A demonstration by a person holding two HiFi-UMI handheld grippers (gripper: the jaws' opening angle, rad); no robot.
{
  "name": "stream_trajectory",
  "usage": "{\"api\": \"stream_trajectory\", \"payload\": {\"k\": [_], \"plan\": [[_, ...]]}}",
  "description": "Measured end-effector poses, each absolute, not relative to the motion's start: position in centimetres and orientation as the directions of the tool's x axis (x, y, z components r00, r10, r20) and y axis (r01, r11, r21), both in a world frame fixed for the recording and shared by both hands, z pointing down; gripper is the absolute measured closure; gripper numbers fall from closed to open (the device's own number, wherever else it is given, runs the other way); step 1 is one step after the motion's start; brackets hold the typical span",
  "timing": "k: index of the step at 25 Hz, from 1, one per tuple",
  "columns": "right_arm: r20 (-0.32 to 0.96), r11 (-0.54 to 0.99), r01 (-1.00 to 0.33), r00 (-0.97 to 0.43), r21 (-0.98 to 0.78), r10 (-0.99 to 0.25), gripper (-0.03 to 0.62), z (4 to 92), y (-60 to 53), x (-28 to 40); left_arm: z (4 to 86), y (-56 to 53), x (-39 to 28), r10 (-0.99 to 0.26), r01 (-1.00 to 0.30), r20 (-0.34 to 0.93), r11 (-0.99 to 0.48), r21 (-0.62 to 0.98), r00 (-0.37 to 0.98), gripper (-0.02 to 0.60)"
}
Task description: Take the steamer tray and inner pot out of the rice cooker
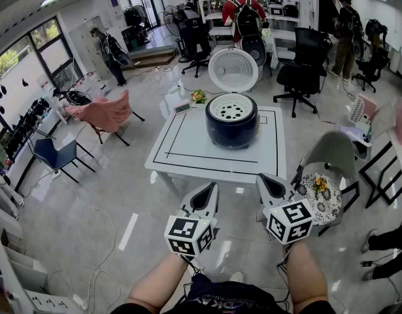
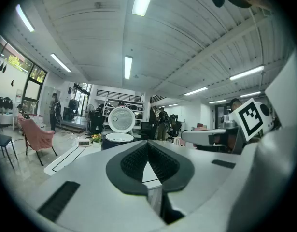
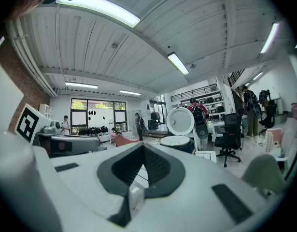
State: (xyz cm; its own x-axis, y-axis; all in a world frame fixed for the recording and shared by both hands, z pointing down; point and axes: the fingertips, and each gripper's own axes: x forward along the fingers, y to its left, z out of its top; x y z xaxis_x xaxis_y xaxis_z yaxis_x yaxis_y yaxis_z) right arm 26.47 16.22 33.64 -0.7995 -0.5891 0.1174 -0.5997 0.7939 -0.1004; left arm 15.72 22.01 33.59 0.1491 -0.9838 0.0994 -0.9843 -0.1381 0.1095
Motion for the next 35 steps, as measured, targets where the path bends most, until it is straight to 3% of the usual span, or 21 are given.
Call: {"api": "stream_trajectory", "payload": {"k": [13, 19, 26, 35], "plan": [[0.053, 0.808, -0.567, -0.823, -0.16, -0.566, 0.592, 32.7, 17.0, 24.6, 32.7, 23.1, 13.2, -0.99, -0.991, 0.084, -0.107, 0.08, 0.114, 0.573], [0.06, 0.825, -0.544, -0.838, -0.154, -0.542, 0.561, 32.9, 17.0, 21.6, 33.1, 22.6, 10.5, -0.989, -0.988, 0.083, -0.116, 0.098, 0.124, 0.513], [0.082, 0.809, -0.571, -0.821, -0.144, -0.565, 0.418, 33.3, 16.0, 16.8, 33.7, 21.6, 6.1, -0.983, -0.982, 0.09, -0.15, 0.112, 0.16, 0.423], [0.107, 0.779, -0.611, -0.791, -0.138, -0.602, 0.396, 33.4, 13.8, 9.9, 34.2, 19.3, -0.8, -0.971, -0.972, 0.102, -0.204, 0.12, 0.216, 0.342]]}}
